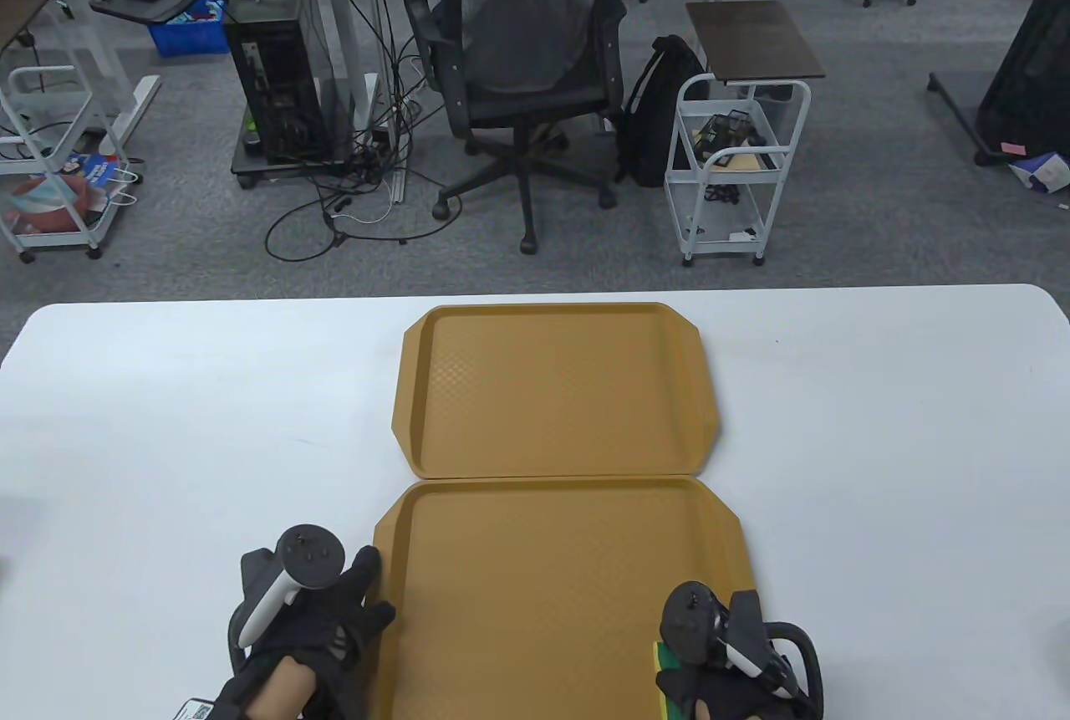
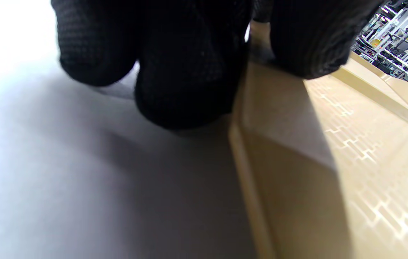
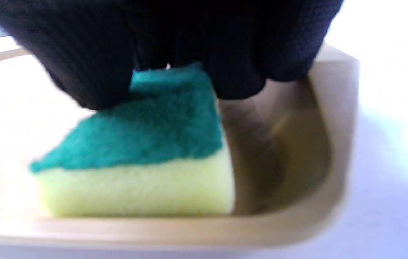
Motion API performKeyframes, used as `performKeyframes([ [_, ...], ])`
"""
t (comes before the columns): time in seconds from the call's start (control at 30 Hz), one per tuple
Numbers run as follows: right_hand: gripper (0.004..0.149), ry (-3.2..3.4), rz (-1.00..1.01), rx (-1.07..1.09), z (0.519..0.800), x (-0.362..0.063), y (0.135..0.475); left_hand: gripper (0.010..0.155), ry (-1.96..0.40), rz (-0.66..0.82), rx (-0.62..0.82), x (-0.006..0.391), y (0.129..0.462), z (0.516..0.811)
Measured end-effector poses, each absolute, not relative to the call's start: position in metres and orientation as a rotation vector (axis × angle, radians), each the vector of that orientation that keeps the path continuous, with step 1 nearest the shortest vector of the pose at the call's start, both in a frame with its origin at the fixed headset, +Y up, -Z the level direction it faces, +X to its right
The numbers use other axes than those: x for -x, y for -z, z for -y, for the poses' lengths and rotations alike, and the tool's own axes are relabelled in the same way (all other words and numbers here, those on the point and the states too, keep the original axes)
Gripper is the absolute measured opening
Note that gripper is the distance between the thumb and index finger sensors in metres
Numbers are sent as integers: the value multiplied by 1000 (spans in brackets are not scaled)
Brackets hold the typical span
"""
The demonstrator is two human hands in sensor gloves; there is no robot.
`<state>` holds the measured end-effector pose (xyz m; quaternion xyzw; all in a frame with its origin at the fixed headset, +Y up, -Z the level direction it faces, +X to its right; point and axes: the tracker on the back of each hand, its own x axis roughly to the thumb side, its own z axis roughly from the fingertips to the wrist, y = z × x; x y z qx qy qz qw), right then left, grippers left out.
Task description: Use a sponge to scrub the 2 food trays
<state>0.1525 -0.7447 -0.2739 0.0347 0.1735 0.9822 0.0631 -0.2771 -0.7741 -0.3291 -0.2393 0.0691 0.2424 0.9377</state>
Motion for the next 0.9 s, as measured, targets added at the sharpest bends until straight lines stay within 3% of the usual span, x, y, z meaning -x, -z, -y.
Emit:
performKeyframes([
  [0.47, 57, -3201, -287, -146, 744, -147, 282, 75, -483, -140, 482, 275, 328, 774],
  [0.9, 57, -3145, -126, 64, 748, -145, 354, 75, -480, -131, 486, 275, 329, 774],
])
